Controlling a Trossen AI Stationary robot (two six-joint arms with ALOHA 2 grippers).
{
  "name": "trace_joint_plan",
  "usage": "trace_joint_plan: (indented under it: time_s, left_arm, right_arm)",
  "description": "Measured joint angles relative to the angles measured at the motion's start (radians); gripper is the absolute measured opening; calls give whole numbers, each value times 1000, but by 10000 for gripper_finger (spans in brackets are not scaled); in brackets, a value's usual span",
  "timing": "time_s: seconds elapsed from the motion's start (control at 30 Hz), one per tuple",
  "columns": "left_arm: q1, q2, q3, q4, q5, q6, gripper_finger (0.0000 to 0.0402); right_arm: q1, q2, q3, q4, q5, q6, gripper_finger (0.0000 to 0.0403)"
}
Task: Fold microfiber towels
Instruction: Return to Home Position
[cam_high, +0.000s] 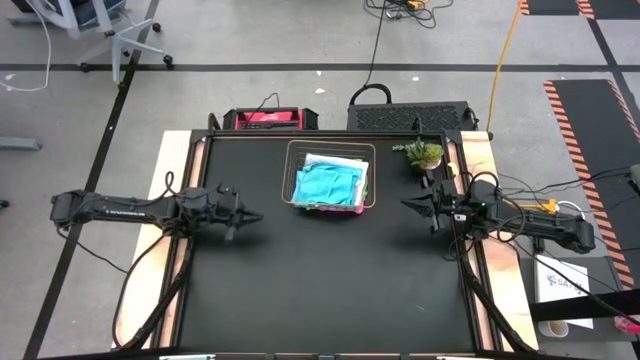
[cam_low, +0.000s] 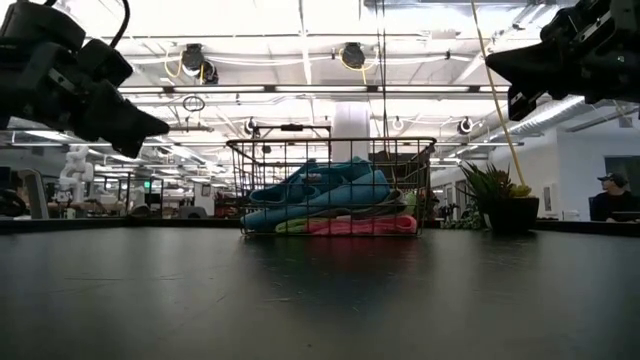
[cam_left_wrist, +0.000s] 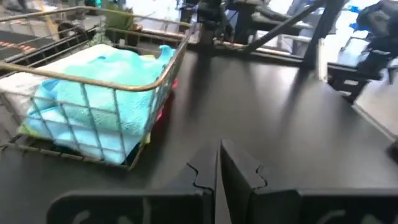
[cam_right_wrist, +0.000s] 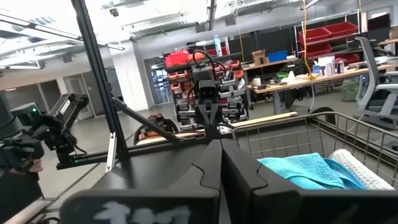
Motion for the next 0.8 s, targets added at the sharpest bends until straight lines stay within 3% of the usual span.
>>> trace_joint_plan:
  time_s: [0.27, 0.53, 0.8]
  left_arm:
    - [0, -116, 0, 20, 196, 69, 21]
    - [0, -342, 1, -232, 146, 100, 21]
    - [1, -435, 1, -240, 89, 133, 21]
  right_arm:
    - [0, 0, 0, 1, 0, 0, 0]
    - [0, 0, -1, -3, 0, -57, 0]
    - [0, 1, -1, -54, 2, -174, 0]
